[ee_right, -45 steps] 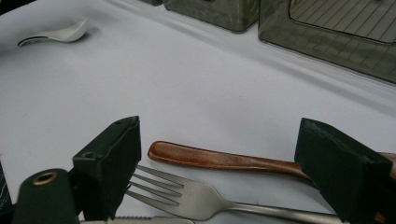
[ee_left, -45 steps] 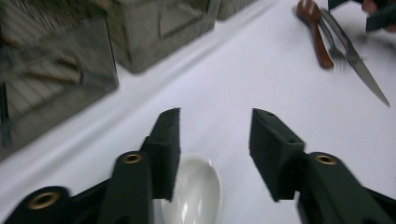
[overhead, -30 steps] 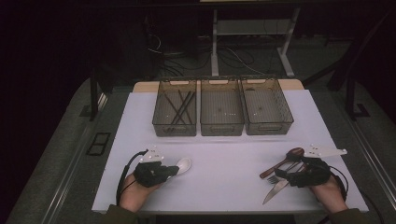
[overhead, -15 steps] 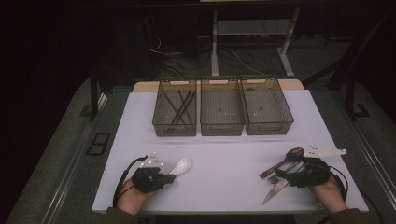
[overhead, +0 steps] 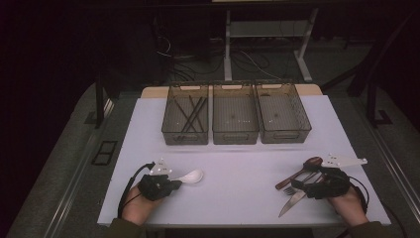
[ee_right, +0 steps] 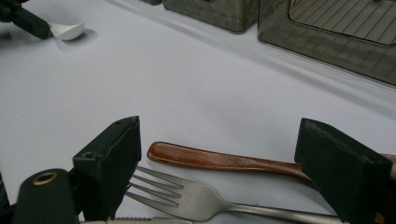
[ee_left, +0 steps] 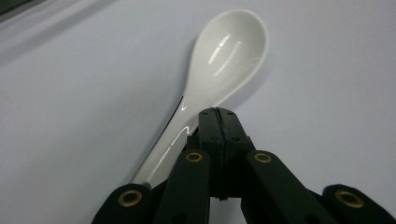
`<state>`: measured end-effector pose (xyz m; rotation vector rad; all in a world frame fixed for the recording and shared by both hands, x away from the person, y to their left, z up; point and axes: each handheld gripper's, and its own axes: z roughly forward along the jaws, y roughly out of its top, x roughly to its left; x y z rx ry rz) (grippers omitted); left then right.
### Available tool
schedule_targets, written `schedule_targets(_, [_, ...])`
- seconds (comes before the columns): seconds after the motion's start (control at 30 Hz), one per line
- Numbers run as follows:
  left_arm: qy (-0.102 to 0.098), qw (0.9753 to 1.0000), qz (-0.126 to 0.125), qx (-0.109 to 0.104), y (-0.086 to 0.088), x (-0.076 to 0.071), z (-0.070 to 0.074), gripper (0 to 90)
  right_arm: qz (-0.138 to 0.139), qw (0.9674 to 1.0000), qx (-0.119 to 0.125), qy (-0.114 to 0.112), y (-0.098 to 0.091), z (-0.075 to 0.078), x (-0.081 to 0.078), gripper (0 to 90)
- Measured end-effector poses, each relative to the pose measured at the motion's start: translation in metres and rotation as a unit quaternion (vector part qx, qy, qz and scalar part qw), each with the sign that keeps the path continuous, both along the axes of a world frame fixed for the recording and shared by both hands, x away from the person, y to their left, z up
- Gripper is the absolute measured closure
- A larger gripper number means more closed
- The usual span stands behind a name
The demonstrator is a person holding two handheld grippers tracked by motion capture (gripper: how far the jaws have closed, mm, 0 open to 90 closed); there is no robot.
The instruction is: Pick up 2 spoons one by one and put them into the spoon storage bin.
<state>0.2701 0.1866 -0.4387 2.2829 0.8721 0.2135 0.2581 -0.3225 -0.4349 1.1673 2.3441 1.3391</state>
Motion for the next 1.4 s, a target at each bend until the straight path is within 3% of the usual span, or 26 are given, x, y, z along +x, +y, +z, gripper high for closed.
schedule_targets(0.2, [0.003,0.9999,0.005,-0.009,0.004,0.003,0.000,88.5,0.000,1.0000,0.000,0.000,0.000,0.000,0.000,14.0])
schedule_targets(0.33, [-0.001,0.9994,0.003,-0.035,0.002,0.002,0.004,88.0,0.000,1.0000,0.000,0.000,0.000,0.000,0.000,14.0])
schedule_targets(0.47, [-0.005,0.9980,0.008,-0.063,-0.003,0.006,0.008,79.6,-0.002,1.0000,0.001,0.002,0.000,0.000,0.000,14.0])
schedule_targets(0.73, [-0.001,0.9964,-0.010,-0.084,-0.018,0.024,0.007,59.4,-0.001,1.0000,-0.001,0.003,0.001,-0.001,0.000,14.0])
schedule_targets(0.97, [0.005,0.9965,-0.023,-0.081,-0.035,0.040,0.004,46.6,-0.002,1.0000,-0.002,0.001,0.000,-0.001,0.001,14.0])
schedule_targets(1.27, [0.009,0.9971,-0.031,-0.069,-0.035,0.037,0.001,43.0,-0.004,1.0000,-0.002,0.004,0.000,-0.001,0.000,14.0])
schedule_targets(1.4, [0.010,0.9979,-0.037,-0.053,-0.036,0.035,-0.002,41.3,-0.004,1.0000,-0.002,0.003,0.000,-0.001,0.000,14.0])
